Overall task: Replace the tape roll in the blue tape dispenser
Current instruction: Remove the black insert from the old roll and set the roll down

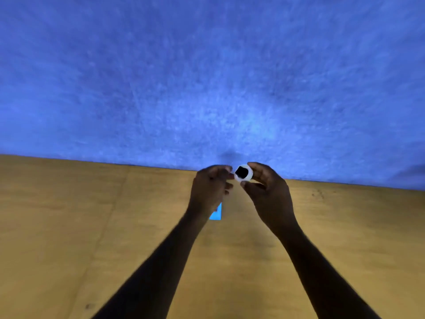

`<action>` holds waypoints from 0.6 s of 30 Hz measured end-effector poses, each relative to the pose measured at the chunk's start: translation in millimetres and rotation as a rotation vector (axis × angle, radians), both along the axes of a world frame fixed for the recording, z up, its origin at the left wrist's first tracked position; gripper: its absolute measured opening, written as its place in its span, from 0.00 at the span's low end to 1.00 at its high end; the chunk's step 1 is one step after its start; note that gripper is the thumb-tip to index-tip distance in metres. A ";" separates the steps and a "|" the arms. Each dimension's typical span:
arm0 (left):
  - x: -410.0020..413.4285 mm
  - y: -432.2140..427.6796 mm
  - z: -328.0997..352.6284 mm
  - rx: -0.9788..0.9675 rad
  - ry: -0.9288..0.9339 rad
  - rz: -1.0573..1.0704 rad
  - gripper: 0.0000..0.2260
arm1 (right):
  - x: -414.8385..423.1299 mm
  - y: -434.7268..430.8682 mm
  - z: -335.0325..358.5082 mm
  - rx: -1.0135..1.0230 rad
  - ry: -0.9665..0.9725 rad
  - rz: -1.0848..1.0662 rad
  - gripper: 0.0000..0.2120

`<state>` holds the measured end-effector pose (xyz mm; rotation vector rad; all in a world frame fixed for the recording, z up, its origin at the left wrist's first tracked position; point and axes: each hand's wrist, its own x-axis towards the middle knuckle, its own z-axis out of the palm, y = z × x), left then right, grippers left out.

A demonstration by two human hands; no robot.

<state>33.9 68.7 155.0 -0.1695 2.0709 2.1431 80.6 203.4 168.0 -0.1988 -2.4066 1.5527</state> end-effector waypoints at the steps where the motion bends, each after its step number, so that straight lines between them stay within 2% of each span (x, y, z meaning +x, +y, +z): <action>1: 3.3 3.5 13.7 0.046 -0.046 -0.023 0.12 | 2.0 0.3 10.3 -0.006 0.014 0.003 0.18; 3: 11.0 8.2 39.5 0.116 -0.099 -0.041 0.11 | 7.1 2.1 30.9 -0.034 0.043 0.007 0.17; 8: 26.6 12.2 91.1 0.260 -0.093 -0.031 0.12 | 20.3 2.3 80.2 -0.102 0.094 0.019 0.21; 13: 47.2 15.5 135.2 0.332 -0.069 -0.051 0.07 | 33.0 5.6 126.1 -0.284 0.111 0.009 0.09; 18: 63.1 19.9 173.3 0.397 -0.033 -0.093 0.06 | 42.6 13.5 168.2 -0.424 0.100 -0.016 0.05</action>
